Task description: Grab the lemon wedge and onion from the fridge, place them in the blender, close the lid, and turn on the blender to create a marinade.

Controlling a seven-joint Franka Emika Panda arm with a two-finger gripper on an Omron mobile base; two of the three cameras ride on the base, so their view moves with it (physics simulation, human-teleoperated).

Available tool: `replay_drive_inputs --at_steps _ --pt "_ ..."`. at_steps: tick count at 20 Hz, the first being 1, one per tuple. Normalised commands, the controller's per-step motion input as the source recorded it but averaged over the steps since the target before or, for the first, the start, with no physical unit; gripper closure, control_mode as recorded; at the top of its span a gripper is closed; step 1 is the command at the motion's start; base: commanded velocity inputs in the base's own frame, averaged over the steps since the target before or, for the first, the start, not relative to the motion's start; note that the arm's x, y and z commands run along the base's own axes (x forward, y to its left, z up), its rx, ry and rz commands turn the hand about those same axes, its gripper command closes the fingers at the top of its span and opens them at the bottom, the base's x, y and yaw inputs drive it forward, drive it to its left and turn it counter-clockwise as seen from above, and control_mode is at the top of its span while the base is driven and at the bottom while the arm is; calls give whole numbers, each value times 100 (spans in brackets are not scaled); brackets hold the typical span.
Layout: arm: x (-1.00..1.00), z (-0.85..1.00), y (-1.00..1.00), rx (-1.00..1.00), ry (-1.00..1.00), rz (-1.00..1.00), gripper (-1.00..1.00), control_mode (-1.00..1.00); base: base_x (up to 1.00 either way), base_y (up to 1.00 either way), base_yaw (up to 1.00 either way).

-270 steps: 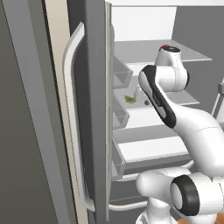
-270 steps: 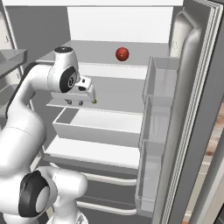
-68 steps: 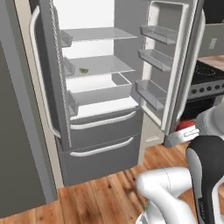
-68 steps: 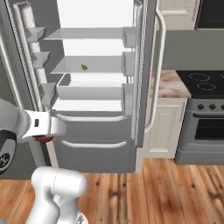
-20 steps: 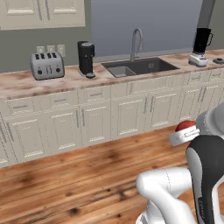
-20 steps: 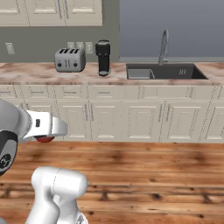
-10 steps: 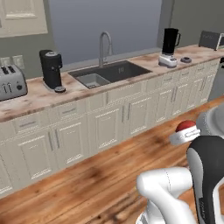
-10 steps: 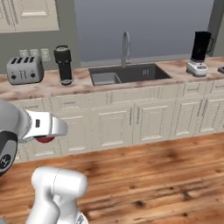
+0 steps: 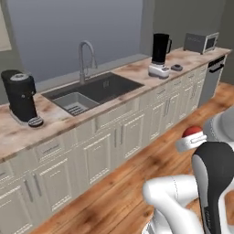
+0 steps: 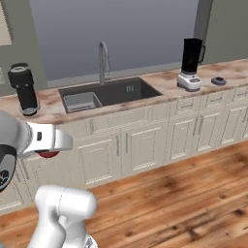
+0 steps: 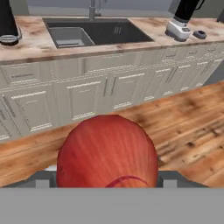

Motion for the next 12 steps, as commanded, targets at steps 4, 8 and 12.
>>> replay_drive_inputs --at_steps 4,8,12 --pt "0 0 0 0 0 0 100 100 100 -64 -19" --pt "0 0 0 0 0 0 100 100 100 -96 -7" --pt "0 0 0 0 0 0 100 100 100 -100 0"
